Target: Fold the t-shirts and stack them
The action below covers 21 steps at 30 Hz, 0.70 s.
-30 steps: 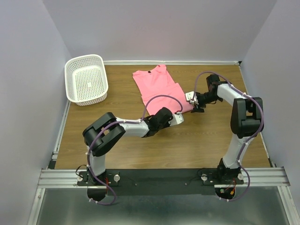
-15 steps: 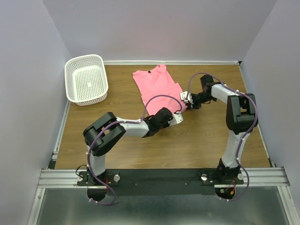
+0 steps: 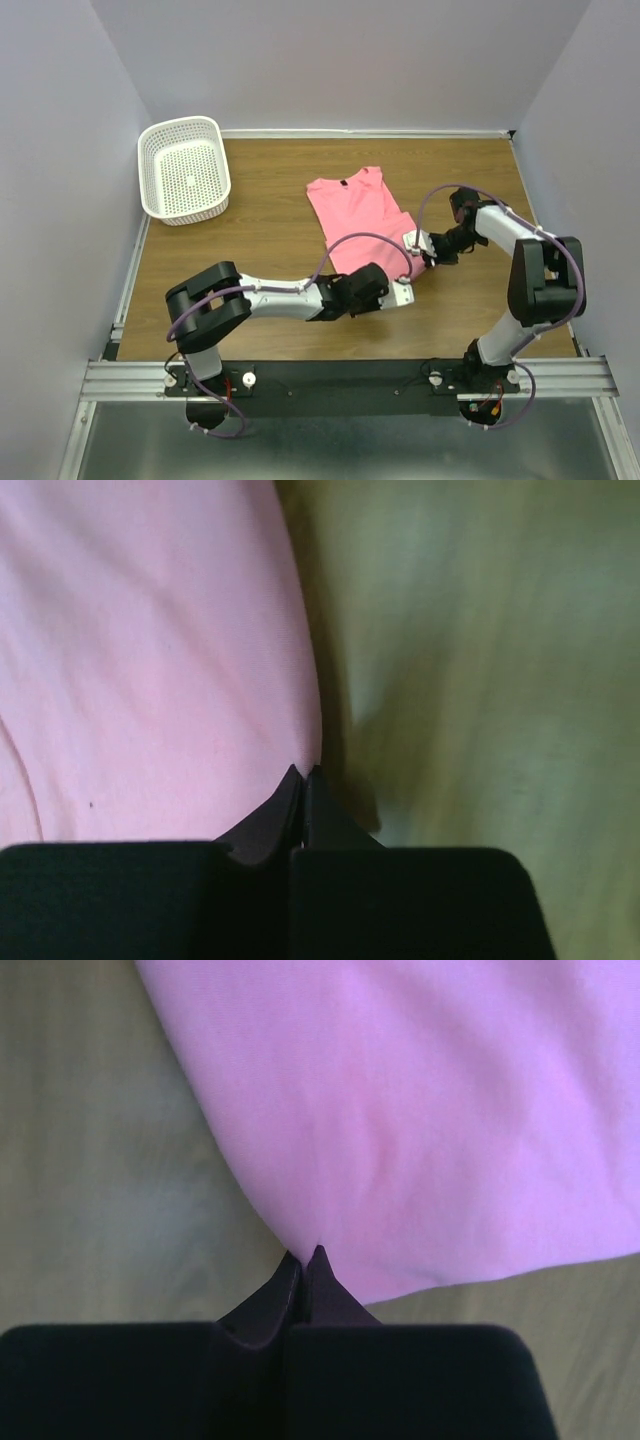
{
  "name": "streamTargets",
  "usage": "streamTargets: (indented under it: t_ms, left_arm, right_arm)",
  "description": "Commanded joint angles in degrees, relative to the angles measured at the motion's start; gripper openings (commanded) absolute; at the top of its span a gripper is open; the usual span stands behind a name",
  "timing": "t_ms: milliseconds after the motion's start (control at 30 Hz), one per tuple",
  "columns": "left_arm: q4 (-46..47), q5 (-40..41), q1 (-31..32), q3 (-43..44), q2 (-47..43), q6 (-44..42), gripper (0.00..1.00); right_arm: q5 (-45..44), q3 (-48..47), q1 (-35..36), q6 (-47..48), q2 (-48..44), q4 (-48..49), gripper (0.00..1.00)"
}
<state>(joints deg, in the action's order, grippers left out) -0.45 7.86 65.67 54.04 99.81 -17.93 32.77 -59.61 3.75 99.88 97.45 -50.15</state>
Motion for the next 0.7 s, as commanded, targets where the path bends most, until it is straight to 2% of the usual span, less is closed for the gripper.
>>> streamTargets:
  t_ms: [0,100,233,367,533,600,633,667]
  left_arm:
    - [-6.1,-6.9,4.8,2.7,-3.2,7.3,0.00]
    - [-5.9,-9.6,6.7,2.0,-4.9,8.7,0.00]
    - [-5.7,-6.0,6.1,0.4,-7.0,8.2,0.00]
    - [-6.0,-4.0,0.3,1.0,-9.5,6.1,0.00]
    - [-2.5,-4.0,-10.9,4.6,-9.0,-1.1,0.00]
    - [-0.8,-4.0,-16.0,7.1,-7.2,-3.6,0.00]
    - [-0.3,-4.3,-17.3,8.1,-6.4,-4.2,0.00]
    - [0.2,-4.4,-18.9,9.0,-4.6,-4.5,0.00]
  right_arm:
    - [-2.7,6.9,-2.2,4.4,-7.6,-13.6,0.00]
    - [-0.8,8.6,-3.5,4.5,-12.2,-15.2,0.00]
    - [2.1,5.0,-3.5,1.9,-12.0,-16.2,0.01]
    - [6.8,-5.9,-3.5,-1.8,-5.5,-17.3,0.01]
    - [15.2,-29.0,-3.5,-9.7,9.4,-18.8,0.00]
    - [17.9,-39.6,-2.6,-13.9,16.5,-19.6,0.01]
    - [18.6,-42.7,-2.1,-15.4,16.5,-19.6,0.01]
    - [19.0,-46.3,-1.4,-17.0,21.3,-19.5,0.01]
